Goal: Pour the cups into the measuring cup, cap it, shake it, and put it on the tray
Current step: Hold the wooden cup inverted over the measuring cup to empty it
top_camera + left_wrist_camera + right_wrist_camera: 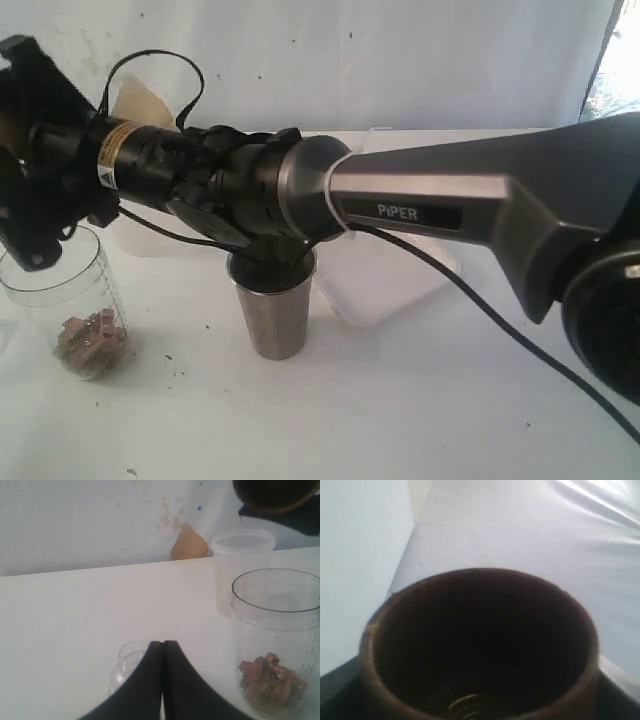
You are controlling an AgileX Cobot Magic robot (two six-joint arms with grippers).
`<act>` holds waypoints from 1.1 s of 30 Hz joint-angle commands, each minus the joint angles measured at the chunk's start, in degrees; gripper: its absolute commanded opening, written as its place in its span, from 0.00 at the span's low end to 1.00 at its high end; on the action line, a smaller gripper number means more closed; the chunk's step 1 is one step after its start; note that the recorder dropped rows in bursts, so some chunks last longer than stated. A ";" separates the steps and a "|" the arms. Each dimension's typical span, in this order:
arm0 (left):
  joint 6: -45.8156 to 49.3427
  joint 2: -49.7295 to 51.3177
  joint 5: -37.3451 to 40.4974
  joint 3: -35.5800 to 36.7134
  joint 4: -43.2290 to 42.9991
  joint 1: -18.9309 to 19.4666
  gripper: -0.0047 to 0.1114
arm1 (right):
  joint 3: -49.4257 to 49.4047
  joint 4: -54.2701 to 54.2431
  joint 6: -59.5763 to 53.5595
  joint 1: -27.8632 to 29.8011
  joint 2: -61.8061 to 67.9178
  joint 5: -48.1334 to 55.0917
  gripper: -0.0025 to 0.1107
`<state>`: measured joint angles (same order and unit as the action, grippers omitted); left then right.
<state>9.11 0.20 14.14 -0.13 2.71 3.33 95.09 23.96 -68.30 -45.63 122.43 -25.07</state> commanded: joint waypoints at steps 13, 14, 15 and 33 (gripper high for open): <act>-0.04 -0.20 -0.79 0.13 0.00 -0.11 0.04 | 0.19 1.93 -4.29 -0.62 -2.51 3.17 0.02; -0.04 -0.20 -0.79 0.13 0.00 -0.11 0.04 | 0.19 1.93 -10.07 -1.04 -2.51 4.29 0.02; -0.04 -0.20 -0.79 0.13 0.00 -0.11 0.04 | 0.19 1.93 -15.18 -1.44 -2.51 5.79 0.02; -0.04 -0.20 -0.79 0.13 0.00 -0.11 0.04 | -3.32 1.44 -37.55 -2.99 -1.62 9.34 0.02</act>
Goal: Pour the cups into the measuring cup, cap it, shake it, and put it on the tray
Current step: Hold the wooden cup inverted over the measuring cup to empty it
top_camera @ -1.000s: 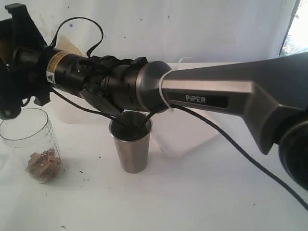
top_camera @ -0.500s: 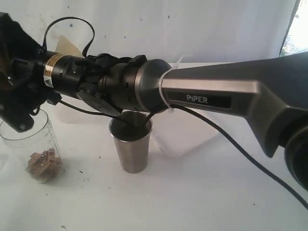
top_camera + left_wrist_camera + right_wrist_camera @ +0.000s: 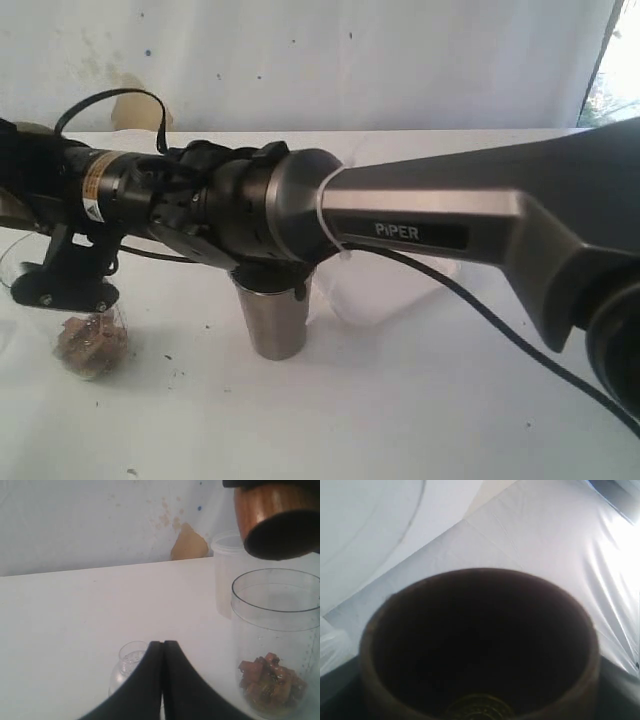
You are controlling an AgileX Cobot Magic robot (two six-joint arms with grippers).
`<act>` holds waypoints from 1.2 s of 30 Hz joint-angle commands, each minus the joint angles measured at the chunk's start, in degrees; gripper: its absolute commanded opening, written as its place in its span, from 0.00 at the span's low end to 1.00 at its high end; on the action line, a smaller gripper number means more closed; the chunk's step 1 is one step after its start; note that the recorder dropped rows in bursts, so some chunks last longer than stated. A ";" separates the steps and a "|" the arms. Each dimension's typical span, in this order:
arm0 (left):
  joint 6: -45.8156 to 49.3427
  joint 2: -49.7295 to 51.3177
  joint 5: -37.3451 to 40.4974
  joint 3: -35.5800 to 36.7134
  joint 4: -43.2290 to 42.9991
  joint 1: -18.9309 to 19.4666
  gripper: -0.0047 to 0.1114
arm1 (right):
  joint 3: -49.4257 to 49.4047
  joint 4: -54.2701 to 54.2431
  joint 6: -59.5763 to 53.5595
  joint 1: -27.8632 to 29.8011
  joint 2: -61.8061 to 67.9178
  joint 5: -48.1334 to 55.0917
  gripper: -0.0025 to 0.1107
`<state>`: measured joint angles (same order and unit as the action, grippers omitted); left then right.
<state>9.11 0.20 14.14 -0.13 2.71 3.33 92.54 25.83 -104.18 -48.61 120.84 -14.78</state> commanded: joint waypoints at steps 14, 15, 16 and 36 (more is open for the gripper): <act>-0.04 -0.20 -0.79 0.13 0.00 -0.11 0.04 | -1.37 -2.30 -3.80 -0.01 0.01 -6.26 0.02; -0.04 -0.20 -0.79 0.13 0.00 -0.11 0.04 | -1.37 -3.16 -2.75 -0.01 0.01 -6.63 0.02; -0.04 -0.20 -0.79 0.13 0.00 -0.11 0.04 | -1.37 -1.38 -2.50 -0.01 0.37 -4.27 0.02; -0.04 -0.20 -0.79 0.13 0.00 -0.11 0.04 | -1.37 -23.29 28.58 0.06 -2.14 -13.08 0.02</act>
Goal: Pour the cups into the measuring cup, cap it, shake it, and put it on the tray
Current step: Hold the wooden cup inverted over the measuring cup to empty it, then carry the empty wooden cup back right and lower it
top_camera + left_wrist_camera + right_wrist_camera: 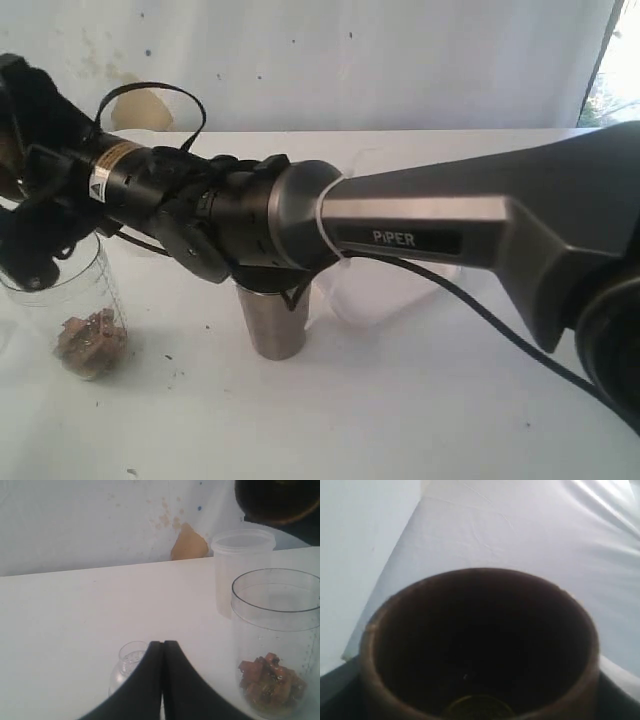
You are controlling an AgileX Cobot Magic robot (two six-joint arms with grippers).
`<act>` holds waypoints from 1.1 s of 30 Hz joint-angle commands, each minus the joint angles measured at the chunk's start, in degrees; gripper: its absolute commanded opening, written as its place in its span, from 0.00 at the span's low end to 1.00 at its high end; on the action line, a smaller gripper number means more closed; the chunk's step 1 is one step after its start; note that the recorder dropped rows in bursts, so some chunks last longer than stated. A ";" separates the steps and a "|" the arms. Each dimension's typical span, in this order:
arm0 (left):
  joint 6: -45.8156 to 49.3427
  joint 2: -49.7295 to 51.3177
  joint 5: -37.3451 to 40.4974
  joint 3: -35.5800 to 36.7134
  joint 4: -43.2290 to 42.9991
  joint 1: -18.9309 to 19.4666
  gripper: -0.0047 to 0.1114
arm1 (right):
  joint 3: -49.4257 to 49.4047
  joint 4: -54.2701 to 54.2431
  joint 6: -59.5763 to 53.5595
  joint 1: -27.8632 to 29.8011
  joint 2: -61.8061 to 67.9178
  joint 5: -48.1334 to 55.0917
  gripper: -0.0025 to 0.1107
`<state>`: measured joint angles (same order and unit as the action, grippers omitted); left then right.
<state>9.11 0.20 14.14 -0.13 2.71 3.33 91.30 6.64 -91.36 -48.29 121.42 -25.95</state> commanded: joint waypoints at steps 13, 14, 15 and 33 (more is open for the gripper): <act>-0.04 -0.20 -0.79 0.13 0.00 -0.11 0.04 | -0.13 -20.32 53.57 2.66 -16.27 22.75 0.02; -0.04 -0.20 -0.79 0.13 0.00 -0.11 0.04 | -0.26 -20.32 56.02 3.50 -17.35 24.14 0.02; -0.04 -0.20 -0.79 0.13 0.00 -0.11 0.04 | -1.07 -20.32 58.38 4.19 -18.27 24.28 0.02; -0.04 -0.20 -0.79 0.13 0.00 -0.11 0.04 | -35.80 -20.32 70.14 23.39 -46.53 9.58 0.02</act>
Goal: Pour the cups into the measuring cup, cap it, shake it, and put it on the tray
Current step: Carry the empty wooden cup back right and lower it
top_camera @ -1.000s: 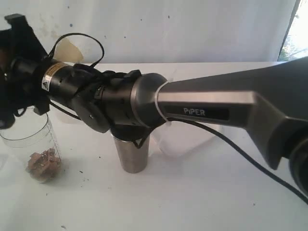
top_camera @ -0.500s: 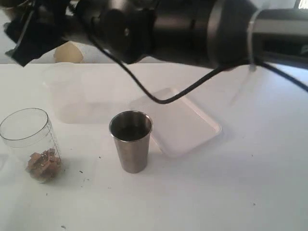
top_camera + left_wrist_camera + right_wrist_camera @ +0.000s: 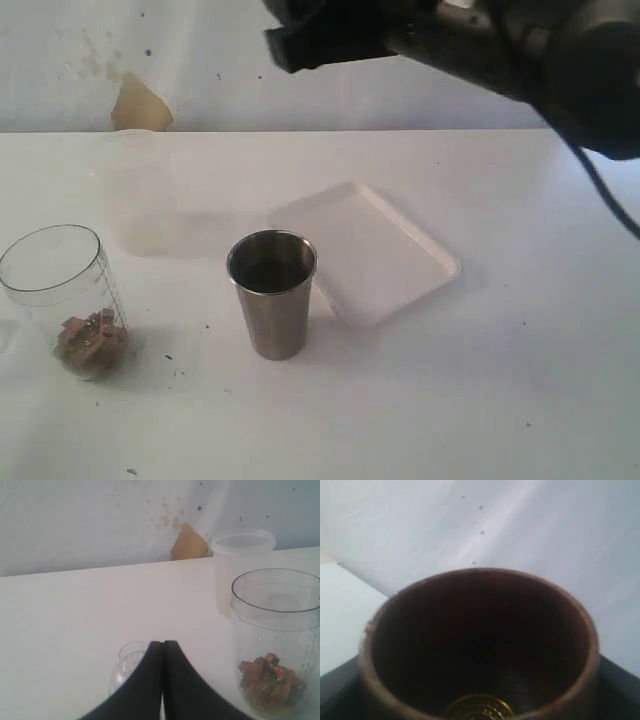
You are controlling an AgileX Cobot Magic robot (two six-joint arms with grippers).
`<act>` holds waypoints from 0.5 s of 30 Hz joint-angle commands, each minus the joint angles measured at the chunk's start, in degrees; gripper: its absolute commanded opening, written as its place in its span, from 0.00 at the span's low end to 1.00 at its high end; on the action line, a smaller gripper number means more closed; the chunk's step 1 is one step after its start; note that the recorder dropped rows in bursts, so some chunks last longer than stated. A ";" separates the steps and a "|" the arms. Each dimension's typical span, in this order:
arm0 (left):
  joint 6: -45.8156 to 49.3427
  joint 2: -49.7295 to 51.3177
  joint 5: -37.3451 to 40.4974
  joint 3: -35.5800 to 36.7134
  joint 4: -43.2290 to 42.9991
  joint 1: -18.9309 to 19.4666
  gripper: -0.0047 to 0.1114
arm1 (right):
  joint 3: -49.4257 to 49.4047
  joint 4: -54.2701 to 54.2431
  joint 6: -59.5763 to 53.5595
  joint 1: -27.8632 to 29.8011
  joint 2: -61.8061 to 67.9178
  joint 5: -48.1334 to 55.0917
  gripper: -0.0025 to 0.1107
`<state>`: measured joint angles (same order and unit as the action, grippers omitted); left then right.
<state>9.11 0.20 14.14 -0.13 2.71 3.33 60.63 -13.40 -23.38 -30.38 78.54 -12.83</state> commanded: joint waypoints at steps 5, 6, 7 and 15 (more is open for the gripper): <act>-0.04 -0.20 -0.79 0.13 0.00 -0.11 0.04 | -10.74 0.17 5.73 15.31 -3.88 -4.66 0.02; -0.04 -0.20 -0.79 0.13 0.00 -0.11 0.04 | -11.69 0.17 6.20 17.12 -3.37 -5.38 0.02; -0.04 -0.20 -0.79 0.13 0.00 -0.11 0.04 | -12.57 0.29 7.03 18.74 -2.80 -6.31 0.02; -0.04 -0.20 -0.79 0.13 0.00 -0.11 0.04 | -14.03 42.41 46.99 28.99 6.04 -20.33 0.02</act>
<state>9.11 0.20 14.14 -0.13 2.71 3.33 46.70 10.41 6.42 -4.42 81.82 -24.40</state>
